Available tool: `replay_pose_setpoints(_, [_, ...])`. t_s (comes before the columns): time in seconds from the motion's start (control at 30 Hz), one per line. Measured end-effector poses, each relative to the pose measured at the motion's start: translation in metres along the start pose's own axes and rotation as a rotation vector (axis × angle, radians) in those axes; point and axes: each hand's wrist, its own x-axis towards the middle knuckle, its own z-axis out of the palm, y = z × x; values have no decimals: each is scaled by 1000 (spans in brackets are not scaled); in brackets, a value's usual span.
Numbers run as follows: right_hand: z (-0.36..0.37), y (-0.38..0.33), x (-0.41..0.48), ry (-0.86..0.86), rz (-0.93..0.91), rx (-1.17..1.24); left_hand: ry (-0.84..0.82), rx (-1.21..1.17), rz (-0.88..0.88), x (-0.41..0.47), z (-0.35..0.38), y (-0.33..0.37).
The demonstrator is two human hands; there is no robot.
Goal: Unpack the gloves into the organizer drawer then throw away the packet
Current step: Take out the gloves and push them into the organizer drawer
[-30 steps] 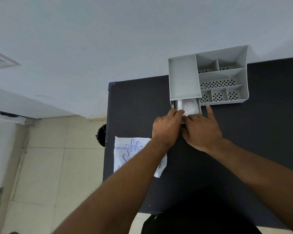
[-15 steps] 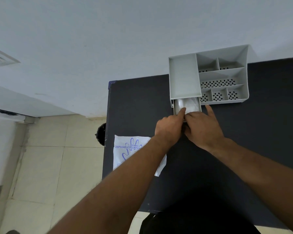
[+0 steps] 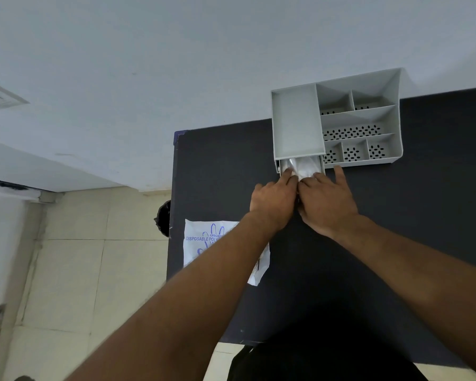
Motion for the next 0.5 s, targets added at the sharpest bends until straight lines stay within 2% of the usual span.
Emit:
replay_pose_setpoints(0.17, [-1,5,4,37,8,4,-15,25,9,5,-5,0])
replay_pose_setpoints(0.37, [-10,8,16,49,-19,-33,254,-18,-41,-4,2,1])
replay_pose_setpoints(0.43, [-7,12,19,118,-21,-8,342,-5,-31,-4,4,0])
replay_pose_setpoints(0.5, [-3,17,18,219,-20,13,363,-7,-33,-3,2,0])
